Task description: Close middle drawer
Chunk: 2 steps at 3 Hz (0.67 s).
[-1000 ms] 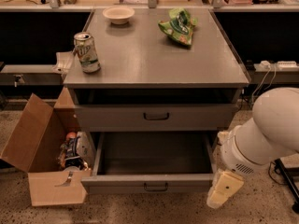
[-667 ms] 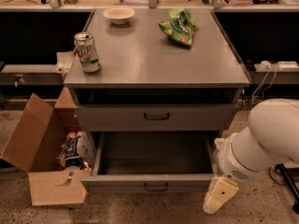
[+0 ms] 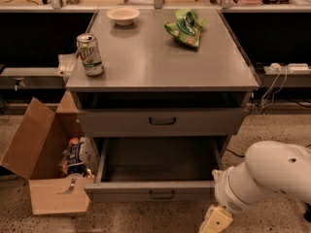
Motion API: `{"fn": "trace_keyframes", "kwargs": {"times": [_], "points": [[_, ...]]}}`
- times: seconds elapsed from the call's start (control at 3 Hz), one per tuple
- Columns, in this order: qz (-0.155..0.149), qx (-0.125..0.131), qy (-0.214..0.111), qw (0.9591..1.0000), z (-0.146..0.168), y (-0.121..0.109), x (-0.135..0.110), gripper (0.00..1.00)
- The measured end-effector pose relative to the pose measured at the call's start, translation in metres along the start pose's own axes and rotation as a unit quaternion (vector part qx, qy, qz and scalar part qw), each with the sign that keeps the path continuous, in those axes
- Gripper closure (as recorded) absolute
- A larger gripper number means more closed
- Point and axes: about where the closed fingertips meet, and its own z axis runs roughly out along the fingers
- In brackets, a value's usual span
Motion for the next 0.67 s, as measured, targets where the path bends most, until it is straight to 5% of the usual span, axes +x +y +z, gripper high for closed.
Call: {"fn": "trace_keyframes", "kwargs": {"times": [0.67], "points": [[0.033,-0.068,-0.013,0.9971,0.082,0.028,0.029,0.00]]}}
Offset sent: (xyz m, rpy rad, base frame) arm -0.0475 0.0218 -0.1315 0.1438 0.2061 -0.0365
